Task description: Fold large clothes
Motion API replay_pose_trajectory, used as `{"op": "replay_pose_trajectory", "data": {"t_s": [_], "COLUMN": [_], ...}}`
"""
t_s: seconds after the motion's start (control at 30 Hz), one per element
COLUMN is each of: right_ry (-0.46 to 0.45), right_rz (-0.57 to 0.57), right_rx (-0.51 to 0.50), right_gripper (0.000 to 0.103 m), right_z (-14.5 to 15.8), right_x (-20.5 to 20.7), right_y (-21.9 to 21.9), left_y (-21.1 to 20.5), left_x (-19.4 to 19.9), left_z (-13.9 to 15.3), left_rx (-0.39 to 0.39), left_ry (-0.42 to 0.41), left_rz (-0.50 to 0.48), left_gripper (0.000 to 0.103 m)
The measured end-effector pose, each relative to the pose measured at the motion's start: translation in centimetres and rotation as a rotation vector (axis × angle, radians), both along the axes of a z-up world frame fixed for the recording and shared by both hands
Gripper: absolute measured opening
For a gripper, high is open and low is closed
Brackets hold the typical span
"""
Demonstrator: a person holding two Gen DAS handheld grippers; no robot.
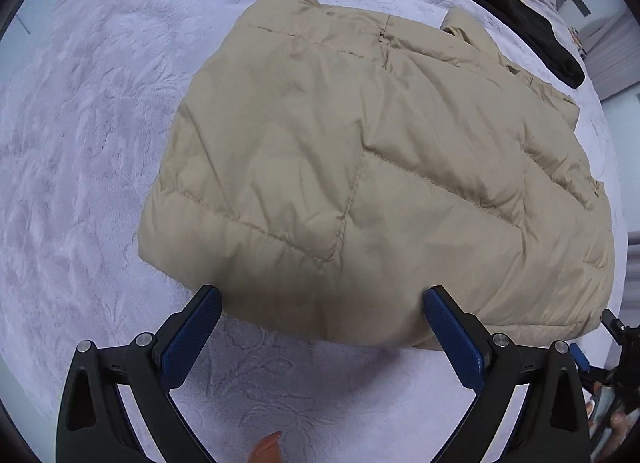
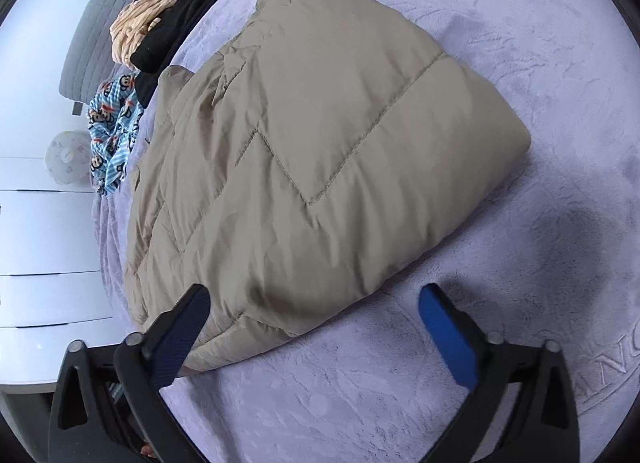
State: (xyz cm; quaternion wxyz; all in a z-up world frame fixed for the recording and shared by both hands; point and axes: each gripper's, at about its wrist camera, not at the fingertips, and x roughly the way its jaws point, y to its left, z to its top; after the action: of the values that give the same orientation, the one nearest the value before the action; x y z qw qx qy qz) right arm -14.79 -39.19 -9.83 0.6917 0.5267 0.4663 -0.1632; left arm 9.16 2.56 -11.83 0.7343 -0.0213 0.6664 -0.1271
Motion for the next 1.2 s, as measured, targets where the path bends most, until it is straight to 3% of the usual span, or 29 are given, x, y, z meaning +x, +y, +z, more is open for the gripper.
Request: {"op": "replay_pose_trajectory", "data": {"t_s": [0.23, 0.4, 0.5, 0.77, 0.9, 1.03, 1.1, 1.17, 1.2], "right_ry": [-0.007, -0.022, -0.046, -0.15, -0.185, -0.176, -0.169, -0.161, -0.154], "right_rz": [-0.053, -0.06, -0.05, -0.047, -0.058, -0.07, -0.081, -0.091, -0.099], "right_rx": [0.083, 0.17, 0.186, 0.22, 0.236, 0.292, 0.308, 0.312, 0.314], "right_gripper": [0.103, 0.103, 0.103, 0.103, 0.103, 0.103, 0.103, 0.103, 0.103], "right_z": [-2.5, -4.1, -4.3, -3.6, -3.6, -5.6, -6.3, -6.4, -6.3], "right_x": [0.0, -0.2, 0.6, 3.2, 4.2, 4.6, 4.8, 5.1, 5.2], "right_y": [-0.6, -0.7, -0.7, -0.6, -0.9, -1.0, -1.0, -1.0, -0.9], "left_y": [2.5, 4.1, 4.4, 3.3, 3.3, 3.0, 2.0, 1.5, 1.3], "left_x": [-1.0, -1.5, -0.9, 1.8, 3.5, 4.5, 4.9, 5.3, 5.5], "left_z": [-2.1, -4.1, -5.4, -4.8, -6.1, -6.9, -6.3, -5.4, -4.9], "left_rx": [-0.143, -0.156, -0.204, -0.384, -0.384, -0.388, -0.374, -0.373, -0.357], "left_ry": [0.07, 0.107, 0.139, 0.062, 0.053, 0.042, 0.013, -0.013, -0.036], "left_rz": [0.097, 0.192, 0.245, 0.258, 0.293, 0.343, 0.314, 0.273, 0.249], "left_gripper": [0.102, 0.102, 0.101, 0.101, 0.101, 0.1, 0.077, 0.041, 0.036]}}
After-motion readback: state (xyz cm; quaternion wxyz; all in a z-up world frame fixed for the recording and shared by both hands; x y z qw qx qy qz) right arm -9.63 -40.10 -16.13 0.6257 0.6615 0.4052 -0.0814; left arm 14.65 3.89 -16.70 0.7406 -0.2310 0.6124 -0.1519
